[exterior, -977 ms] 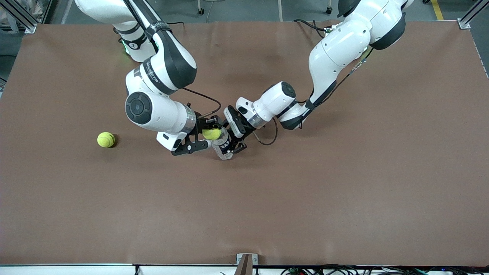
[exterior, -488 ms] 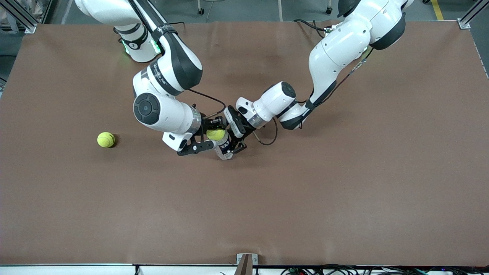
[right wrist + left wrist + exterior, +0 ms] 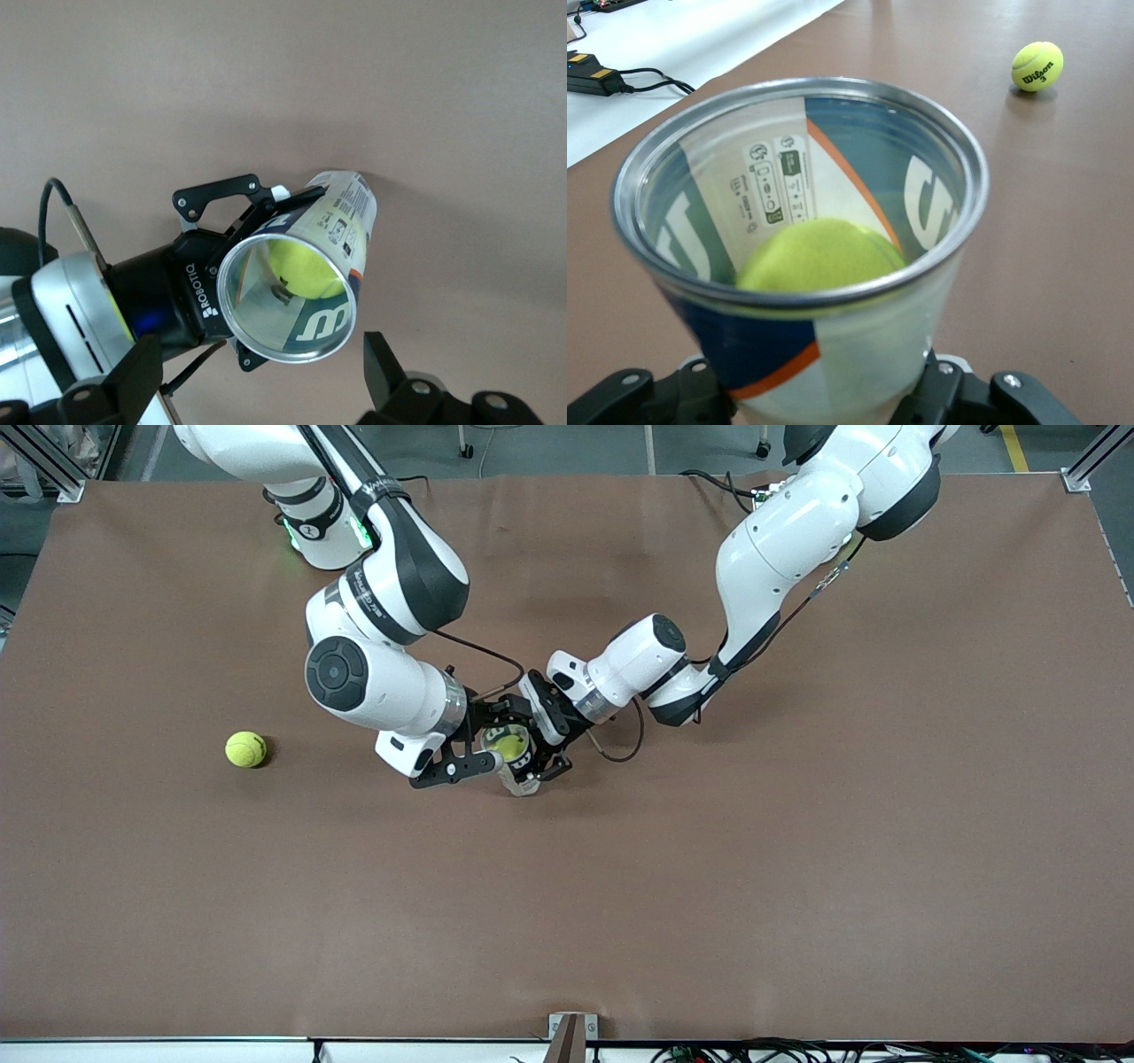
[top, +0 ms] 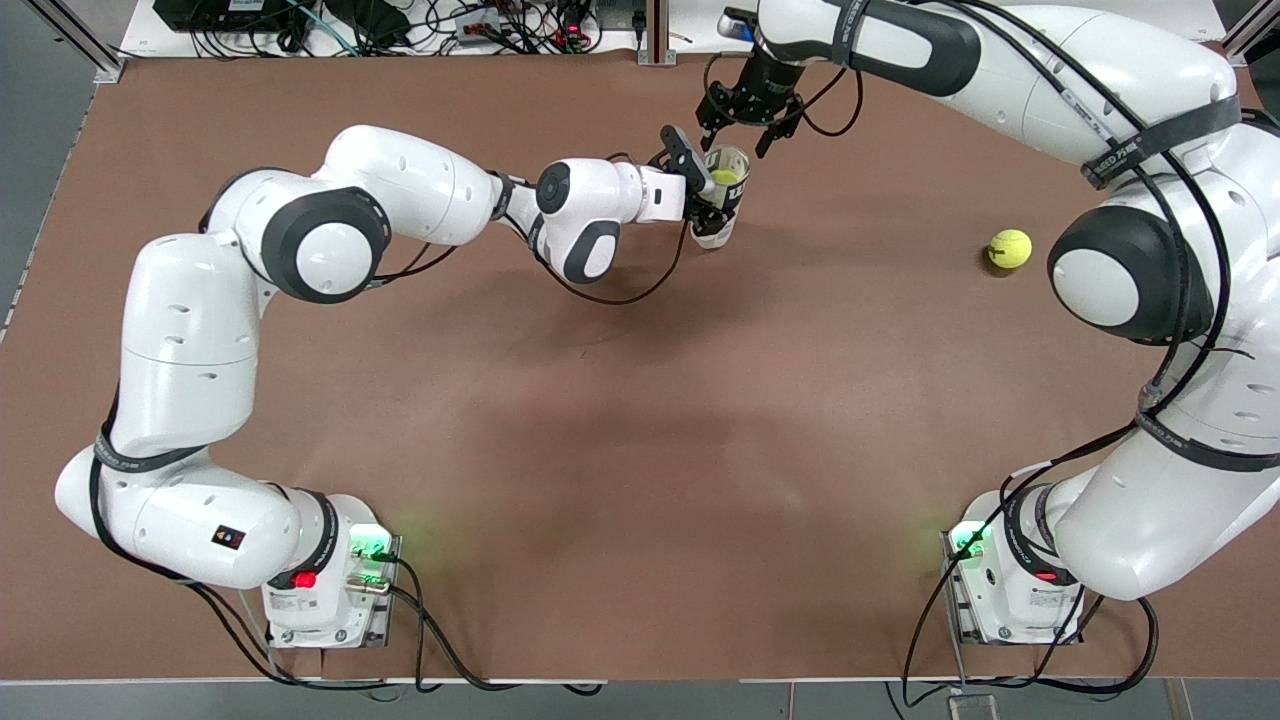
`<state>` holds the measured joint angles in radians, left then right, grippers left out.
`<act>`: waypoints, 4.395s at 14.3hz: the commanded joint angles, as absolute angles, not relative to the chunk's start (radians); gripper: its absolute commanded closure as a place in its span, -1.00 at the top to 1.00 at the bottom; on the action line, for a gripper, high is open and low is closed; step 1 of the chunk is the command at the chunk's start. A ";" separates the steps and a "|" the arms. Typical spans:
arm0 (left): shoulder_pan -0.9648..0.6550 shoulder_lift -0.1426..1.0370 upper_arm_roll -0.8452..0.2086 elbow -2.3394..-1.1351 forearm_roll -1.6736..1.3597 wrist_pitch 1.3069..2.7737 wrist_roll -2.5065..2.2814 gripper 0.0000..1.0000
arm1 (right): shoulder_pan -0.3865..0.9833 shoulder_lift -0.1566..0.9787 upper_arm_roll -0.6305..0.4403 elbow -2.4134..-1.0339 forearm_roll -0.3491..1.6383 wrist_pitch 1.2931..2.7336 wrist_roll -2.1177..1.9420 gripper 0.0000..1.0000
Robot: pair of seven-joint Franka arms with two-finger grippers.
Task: Insert tennis ball vertically with right arm
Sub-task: 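Hold the ball over the can opening and open the right gripper, then move the right gripper back to the second tennis ball, then grasp the second tennis ball with the right gripper, then carry the second ball over the can opening with the right gripper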
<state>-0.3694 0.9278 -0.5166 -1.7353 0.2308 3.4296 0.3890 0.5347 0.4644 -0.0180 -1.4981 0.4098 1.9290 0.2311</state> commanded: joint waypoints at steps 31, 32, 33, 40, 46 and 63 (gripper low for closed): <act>-0.379 0.937 -0.520 -1.712 0.216 3.442 0.370 0.59 | -0.057 0.471 -0.129 -1.974 0.009 2.051 -0.225 1.00; -0.379 0.937 -0.520 -1.712 0.216 3.442 0.370 0.59 | -0.058 0.472 -0.129 -1.979 0.009 2.054 -0.225 1.00; -0.379 0.937 -0.520 -1.712 0.216 3.444 0.370 0.59 | -0.058 0.474 -0.129 -1.979 0.009 2.052 -0.225 1.00; -0.379 0.939 -0.520 -1.709 0.218 3.444 0.370 0.59 | -0.064 0.477 -0.129 -1.977 0.009 2.043 -0.221 -0.41; -0.379 0.937 -0.520 -1.707 0.216 3.442 0.370 0.59 | -0.063 0.440 -0.117 -1.896 0.076 1.982 -0.221 -0.78; -0.379 0.939 -0.520 -1.706 0.218 3.444 0.368 0.59 | 0.369 0.462 -0.037 -1.506 0.742 1.840 0.073 -0.88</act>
<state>-0.3710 0.9307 -0.5173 -1.7225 0.2308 3.4302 0.3718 0.3213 0.4498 -0.0270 -1.5261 0.7064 1.8037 0.0089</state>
